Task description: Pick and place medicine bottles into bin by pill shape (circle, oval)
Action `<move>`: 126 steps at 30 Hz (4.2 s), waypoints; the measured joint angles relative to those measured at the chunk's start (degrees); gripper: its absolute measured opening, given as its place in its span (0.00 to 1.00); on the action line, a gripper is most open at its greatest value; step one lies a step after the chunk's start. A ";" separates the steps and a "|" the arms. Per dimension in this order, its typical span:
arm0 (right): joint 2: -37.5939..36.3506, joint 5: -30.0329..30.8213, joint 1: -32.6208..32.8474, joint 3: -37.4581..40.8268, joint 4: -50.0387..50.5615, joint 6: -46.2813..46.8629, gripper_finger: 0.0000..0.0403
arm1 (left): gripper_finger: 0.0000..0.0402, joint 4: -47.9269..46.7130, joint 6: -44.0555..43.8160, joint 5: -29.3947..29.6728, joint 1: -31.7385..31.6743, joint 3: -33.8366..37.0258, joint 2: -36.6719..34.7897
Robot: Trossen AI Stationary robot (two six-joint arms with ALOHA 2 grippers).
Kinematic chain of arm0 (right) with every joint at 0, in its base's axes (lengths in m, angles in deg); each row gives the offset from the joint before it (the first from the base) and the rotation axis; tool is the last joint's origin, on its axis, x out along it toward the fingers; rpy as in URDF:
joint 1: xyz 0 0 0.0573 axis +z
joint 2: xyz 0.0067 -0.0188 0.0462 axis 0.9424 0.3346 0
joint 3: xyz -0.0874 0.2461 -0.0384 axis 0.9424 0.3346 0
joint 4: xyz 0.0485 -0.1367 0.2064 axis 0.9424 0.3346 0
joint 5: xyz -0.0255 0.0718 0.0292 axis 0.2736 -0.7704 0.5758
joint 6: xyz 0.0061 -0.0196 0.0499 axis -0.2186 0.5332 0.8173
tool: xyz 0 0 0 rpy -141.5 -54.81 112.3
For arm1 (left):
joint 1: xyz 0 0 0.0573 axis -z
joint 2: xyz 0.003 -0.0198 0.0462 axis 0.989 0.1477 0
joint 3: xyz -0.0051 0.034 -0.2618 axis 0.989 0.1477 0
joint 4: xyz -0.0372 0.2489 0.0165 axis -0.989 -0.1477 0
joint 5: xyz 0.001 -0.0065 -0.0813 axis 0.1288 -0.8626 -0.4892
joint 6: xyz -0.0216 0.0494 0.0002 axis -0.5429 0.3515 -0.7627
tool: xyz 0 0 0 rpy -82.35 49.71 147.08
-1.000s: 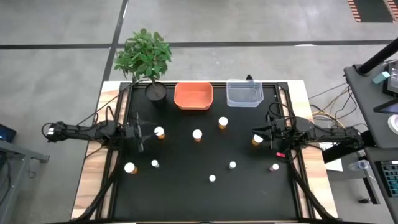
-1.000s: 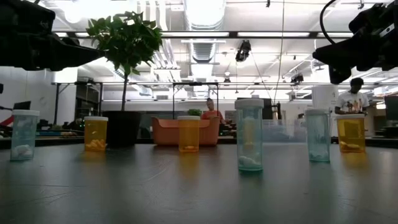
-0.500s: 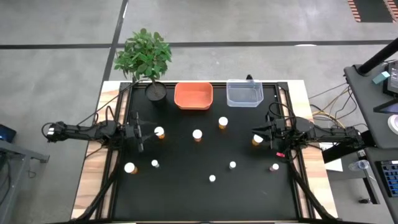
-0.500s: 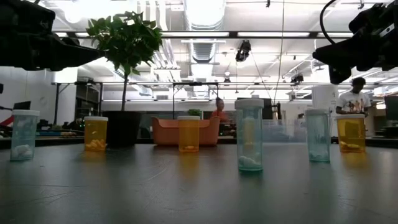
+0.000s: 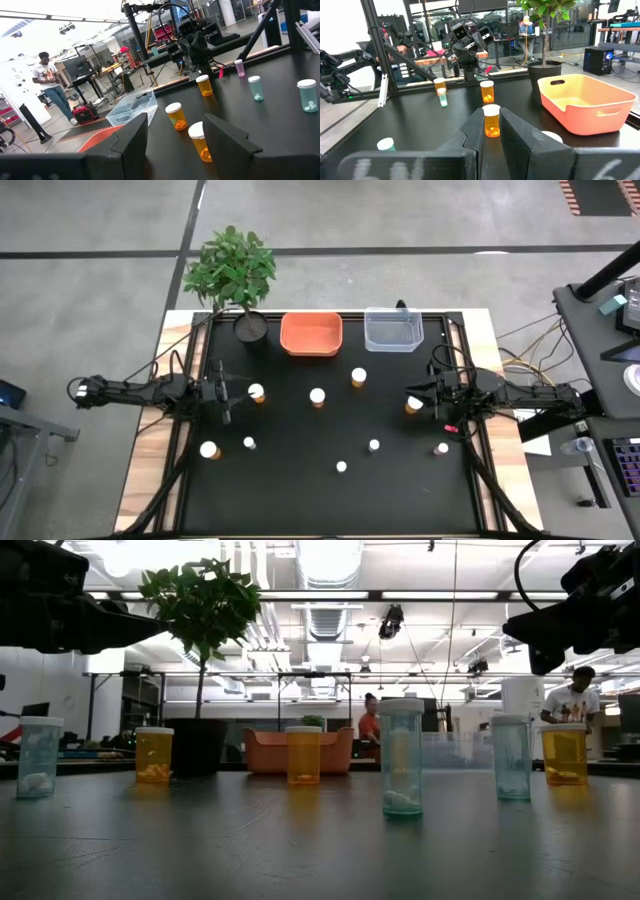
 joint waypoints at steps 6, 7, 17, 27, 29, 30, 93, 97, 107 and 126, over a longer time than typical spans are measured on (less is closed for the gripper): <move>0.00 0.01 -0.01 0.00 0.00 -0.01 0.12 | 0.44 0.00 0.00 -0.01 0.00 0.00 -0.01; 0.00 -0.01 0.00 0.00 0.00 0.00 0.12 | 0.44 0.00 -0.01 -0.01 0.01 0.00 0.00; 0.00 0.00 0.00 0.00 0.00 -0.01 0.12 | 0.44 0.02 0.00 0.00 -0.01 0.00 0.01; 0.00 0.00 0.00 0.00 0.00 0.00 0.12 | 0.44 0.00 0.00 0.00 0.01 0.00 0.01; 0.00 0.01 0.01 0.00 0.00 -0.02 0.12 | 0.44 0.00 0.00 0.00 -0.01 0.00 -0.01; 0.00 -0.01 -0.01 0.00 0.00 0.00 0.12 | 0.44 0.01 -0.01 -0.01 0.00 0.00 0.00; 0.17 10.76 -0.36 0.00 -9.56 11.45 0.12 | 0.44 37.98 -37.55 -6.50 0.07 0.00 3.51; 1.04 11.00 -0.36 0.00 -15.34 7.91 0.12 | 0.44 43.91 -37.38 -6.45 0.05 -0.35 6.83; 3.65 11.05 -0.36 -2.46 -24.79 -7.31 0.12 | 0.44 44.54 -37.03 -6.40 0.03 -9.99 21.38; 6.63 10.90 -0.36 -12.57 -14.87 -19.77 0.12 | 0.44 44.40 -42.29 -14.53 3.06 -32.35 49.61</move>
